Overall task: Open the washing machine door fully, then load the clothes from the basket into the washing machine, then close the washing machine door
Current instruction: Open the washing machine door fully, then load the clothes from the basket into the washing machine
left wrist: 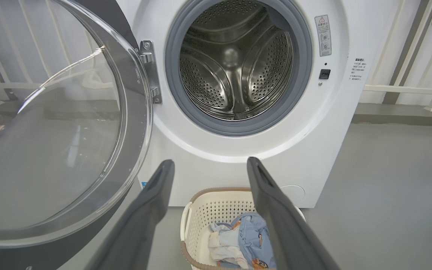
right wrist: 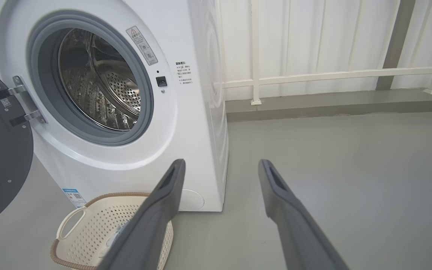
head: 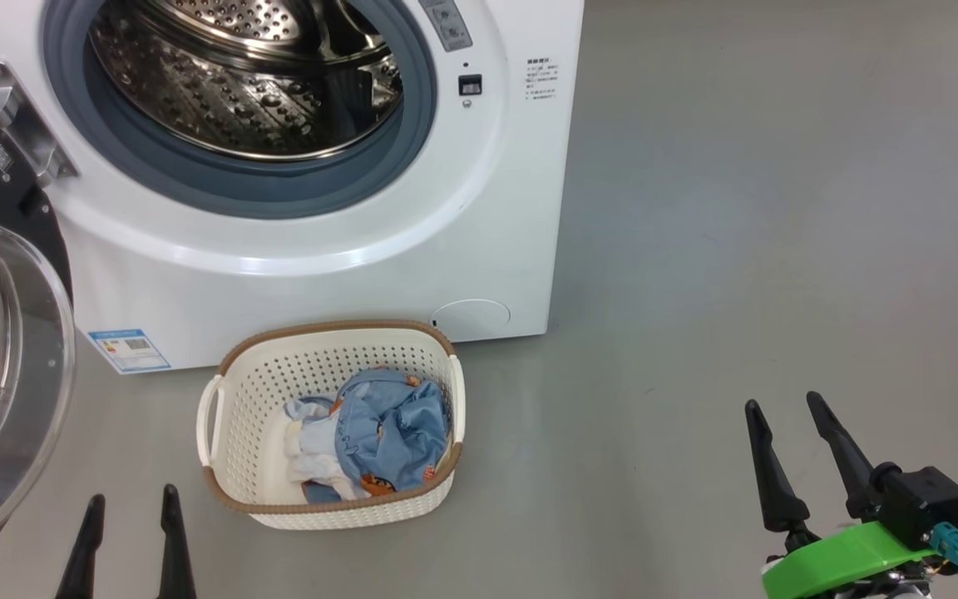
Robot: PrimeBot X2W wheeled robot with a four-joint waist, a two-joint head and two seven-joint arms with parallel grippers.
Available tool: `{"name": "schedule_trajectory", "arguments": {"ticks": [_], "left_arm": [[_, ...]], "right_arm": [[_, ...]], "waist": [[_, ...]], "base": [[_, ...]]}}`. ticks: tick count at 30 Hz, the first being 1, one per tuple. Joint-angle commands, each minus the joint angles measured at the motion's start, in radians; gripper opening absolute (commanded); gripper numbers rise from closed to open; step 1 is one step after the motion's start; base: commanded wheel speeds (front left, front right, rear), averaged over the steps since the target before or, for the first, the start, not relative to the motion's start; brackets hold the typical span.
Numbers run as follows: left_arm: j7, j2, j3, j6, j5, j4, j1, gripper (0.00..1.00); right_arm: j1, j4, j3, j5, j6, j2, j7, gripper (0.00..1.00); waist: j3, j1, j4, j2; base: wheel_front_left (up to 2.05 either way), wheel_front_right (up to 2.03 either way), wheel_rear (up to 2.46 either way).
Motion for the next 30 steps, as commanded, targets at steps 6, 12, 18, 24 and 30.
{"name": "schedule_trajectory", "arguments": {"ticks": [6,12,18,24,30], "left_arm": [[-0.005,0.017,0.023,-0.012,0.04,-0.027,-0.001,1.0],[-0.005,0.017,0.023,-0.018,0.037,-0.029,0.002,1.0],[-0.005,0.017,0.022,-0.009,0.024,-0.029,0.004,1.0],[-0.005,0.017,0.019,-0.003,0.018,-0.03,0.006,1.0],[-0.005,0.017,0.02,0.002,0.022,-0.03,0.006,1.0]], "right_arm": [[0.013,-0.037,0.019,-0.016,0.003,0.003,-0.012,1.0],[0.018,-0.038,0.02,-0.016,0.003,0.006,-0.012,1.0],[0.02,-0.038,0.016,-0.025,0.003,0.007,-0.012,1.0],[0.021,-0.038,0.015,-0.026,0.003,0.007,-0.012,1.0],[0.02,-0.04,0.017,-0.028,0.003,0.008,-0.012,1.0]], "waist": [[-0.005,0.0,-0.001,-0.0001],[-0.014,0.0,-0.005,-0.0001],[-0.02,0.0,-0.01,-0.0001],[-0.02,0.0,-0.011,-0.0001],[-0.017,0.0,-0.01,-0.0001]], "base": [[0.0,0.0,0.0],[0.0,0.0,0.0],[0.0,0.0,0.0],[0.0,0.0,0.0],[0.0,0.0,0.0]]}}
